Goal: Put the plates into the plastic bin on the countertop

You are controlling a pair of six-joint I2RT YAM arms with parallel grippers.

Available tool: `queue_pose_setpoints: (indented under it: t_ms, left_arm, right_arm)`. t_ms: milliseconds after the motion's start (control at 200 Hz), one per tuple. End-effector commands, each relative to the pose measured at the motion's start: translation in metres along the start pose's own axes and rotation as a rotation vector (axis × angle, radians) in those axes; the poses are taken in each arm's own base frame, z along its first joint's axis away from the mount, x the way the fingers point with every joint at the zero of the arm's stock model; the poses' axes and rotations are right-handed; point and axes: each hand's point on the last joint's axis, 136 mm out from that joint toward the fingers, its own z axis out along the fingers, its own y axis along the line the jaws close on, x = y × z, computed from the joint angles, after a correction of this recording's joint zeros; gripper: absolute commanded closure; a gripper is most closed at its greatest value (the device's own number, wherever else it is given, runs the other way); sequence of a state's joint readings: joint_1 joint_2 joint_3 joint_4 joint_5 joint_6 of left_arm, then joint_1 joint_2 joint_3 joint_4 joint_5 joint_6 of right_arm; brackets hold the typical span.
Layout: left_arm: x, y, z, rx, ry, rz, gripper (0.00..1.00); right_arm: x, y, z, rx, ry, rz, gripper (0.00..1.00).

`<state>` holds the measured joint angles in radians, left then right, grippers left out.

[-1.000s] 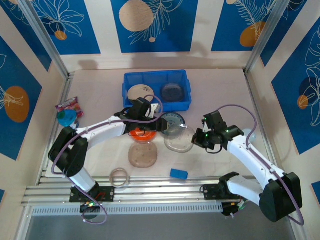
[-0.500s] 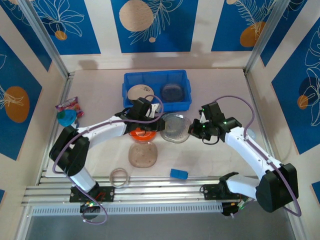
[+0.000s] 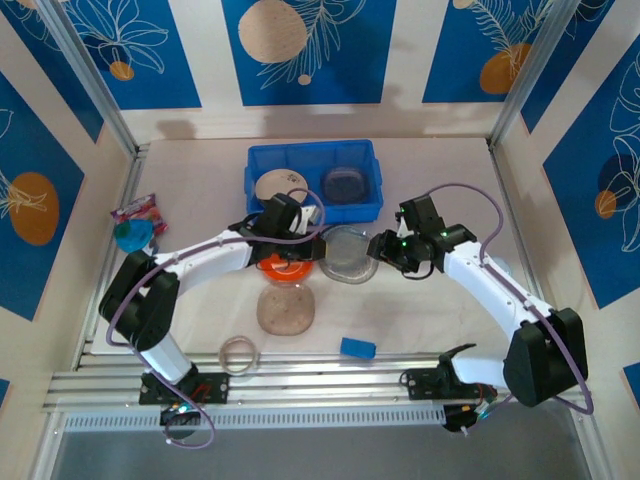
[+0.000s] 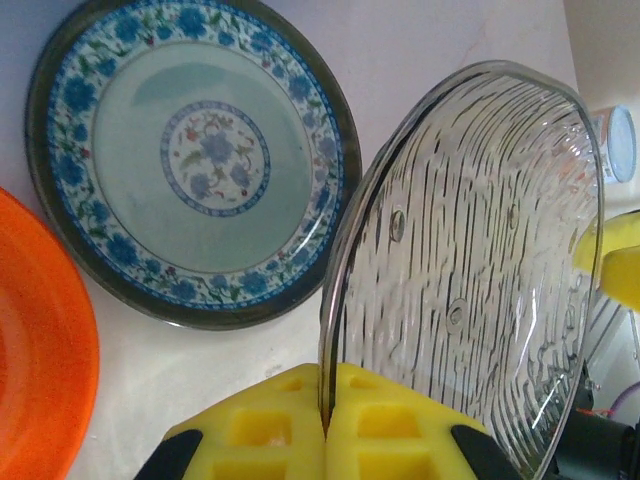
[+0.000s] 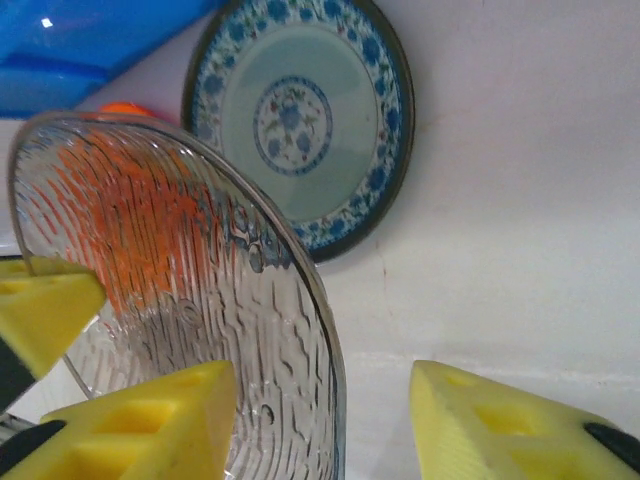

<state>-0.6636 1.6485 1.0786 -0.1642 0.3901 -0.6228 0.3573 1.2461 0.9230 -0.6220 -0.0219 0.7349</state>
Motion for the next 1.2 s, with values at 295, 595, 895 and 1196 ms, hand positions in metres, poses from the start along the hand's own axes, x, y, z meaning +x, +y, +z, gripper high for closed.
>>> queue_pose_setpoints:
  t_ms: [295, 595, 895, 1196]
  left_arm:
    - [-0.081, -0.012, -0.05, -0.028, -0.253, 0.033, 1.0]
    - [-0.159, -0.007, -0.054, -0.137, -0.317, 0.07, 1.0]
    - [-0.204, 0.021, -0.024, -0.15, -0.322, 0.011, 1.0]
    - [-0.231, 0.059, 0.009, -0.135, -0.33, -0.083, 1.0]
  right_arm:
    - [-0.066, -0.017, -0.048, -0.013, -0.267, 0.105, 0.47]
    - [-0.076, -0.016, -0.035, -0.044, -0.289, 0.144, 0.47]
    - [-0.084, -0.021, -0.035, -0.028, -0.315, 0.162, 0.47]
    - [-0.089, -0.022, -0.033, -0.025, -0.325, 0.171, 0.47]
